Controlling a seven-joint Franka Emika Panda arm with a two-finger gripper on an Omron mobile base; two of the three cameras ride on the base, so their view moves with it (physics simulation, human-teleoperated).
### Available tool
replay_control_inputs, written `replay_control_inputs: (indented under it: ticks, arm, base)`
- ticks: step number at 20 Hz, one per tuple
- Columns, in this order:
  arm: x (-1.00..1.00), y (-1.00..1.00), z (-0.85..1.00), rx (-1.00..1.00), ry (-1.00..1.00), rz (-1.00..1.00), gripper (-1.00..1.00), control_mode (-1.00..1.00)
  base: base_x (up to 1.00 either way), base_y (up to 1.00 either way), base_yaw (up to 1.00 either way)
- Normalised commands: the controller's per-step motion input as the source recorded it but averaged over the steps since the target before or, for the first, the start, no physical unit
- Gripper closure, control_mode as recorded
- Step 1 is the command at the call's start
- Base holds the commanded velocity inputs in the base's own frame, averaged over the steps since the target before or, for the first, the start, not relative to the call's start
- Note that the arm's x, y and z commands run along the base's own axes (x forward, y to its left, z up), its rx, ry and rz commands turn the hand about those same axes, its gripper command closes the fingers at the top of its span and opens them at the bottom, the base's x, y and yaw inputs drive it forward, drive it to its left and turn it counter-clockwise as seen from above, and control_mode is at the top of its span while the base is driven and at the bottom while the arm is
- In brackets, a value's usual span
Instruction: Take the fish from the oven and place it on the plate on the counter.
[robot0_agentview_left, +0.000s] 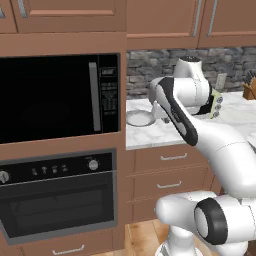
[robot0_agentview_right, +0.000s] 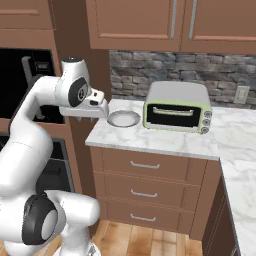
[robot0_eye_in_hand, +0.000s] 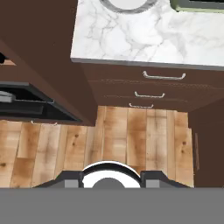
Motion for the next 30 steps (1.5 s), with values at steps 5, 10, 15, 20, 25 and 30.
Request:
replay_control_inputs:
  ticks: [5, 10, 15, 20, 25, 30]
  arm:
    - [-0.46, 0.21, -0.02, -0.08, -0.08, 0.11, -1.00, -1.00]
    - [-0.70, 0.84, -0.20, -0.26, -0.11, 0.42, -1.00, -1.00]
    - [-0.80, 1.00, -0.20, -0.38, -0.16, 0.35, -1.00, -1.00]
    - [-0.04, 0.54, -0.49, -0.09, 0.00, 0.21, -1.00, -1.00]
    - [0.00, 0.53, -0.21, -0.03, -0.06, 0.36, -1.00, -1.00]
    - [-0.01, 1.00, -0.11, -0.16, -0.07, 0.03, -1.00, -1.00]
  base:
    - [0.00, 0.00, 0.00]
    - [0.00, 0.00, 0.00]
    - [0.00, 0.00, 0.00]
    - [0.00, 0.00, 0.00]
    - [0.00, 0.00, 0.00]
    - [0.00, 0.00, 0.00]
